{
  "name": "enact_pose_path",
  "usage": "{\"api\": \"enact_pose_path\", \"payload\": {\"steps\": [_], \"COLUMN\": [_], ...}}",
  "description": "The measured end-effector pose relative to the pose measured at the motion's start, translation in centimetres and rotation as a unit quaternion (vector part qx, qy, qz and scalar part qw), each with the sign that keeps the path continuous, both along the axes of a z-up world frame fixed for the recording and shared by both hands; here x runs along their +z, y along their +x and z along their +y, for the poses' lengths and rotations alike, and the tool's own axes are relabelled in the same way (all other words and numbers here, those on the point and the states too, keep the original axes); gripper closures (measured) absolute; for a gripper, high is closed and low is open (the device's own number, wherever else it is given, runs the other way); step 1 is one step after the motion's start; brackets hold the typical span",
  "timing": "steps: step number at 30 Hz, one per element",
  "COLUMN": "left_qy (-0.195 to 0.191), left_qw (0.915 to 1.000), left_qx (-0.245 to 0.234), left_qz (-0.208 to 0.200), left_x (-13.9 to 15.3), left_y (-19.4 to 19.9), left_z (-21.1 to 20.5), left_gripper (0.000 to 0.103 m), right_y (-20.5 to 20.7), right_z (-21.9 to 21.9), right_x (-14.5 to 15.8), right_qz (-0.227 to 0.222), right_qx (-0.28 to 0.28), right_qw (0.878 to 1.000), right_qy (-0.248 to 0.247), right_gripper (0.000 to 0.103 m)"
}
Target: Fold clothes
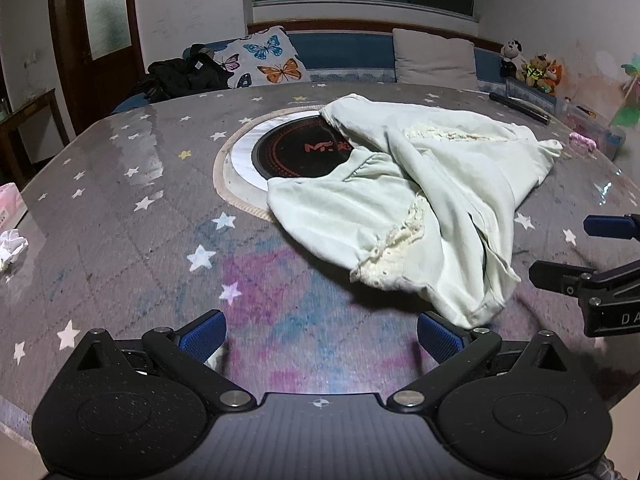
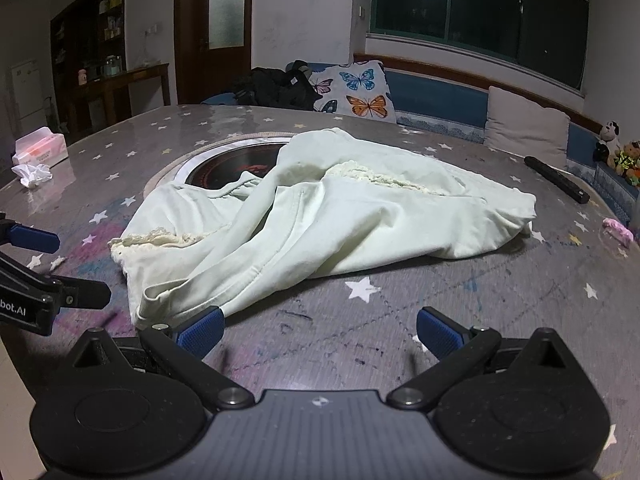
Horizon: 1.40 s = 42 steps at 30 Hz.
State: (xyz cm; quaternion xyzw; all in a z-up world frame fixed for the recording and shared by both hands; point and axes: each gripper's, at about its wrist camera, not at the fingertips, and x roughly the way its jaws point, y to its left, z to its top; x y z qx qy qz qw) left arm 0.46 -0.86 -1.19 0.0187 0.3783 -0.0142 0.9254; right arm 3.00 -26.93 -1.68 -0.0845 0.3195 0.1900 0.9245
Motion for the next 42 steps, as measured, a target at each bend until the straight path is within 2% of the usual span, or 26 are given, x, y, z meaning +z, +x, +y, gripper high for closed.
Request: {"api": "enact_pose_path", "payload": {"steps": [21,42], "left_qy": [0.003,-0.001], "left_qw": [1.0,0.9999], "left_qx": [0.004,0.011], "left_qz": [0.001,0.002], "left_x": [-0.4,-0.4], "left_y": [-0.8,-0.1], "left_z": [-0.1,0.1], "left_gripper": [0.0,0.0], "right_y": [-1.2,-0.3], "right_z": [0.4,0.7], "right_x": [-0.4,-0.3], "right_qz": [0.001,0.003], "right_qx": [0.0,0.004], "right_qw": [1.0,1.0], "right_qy": [-0.004,-0.008], "right_gripper": [0.0,0.0]}}
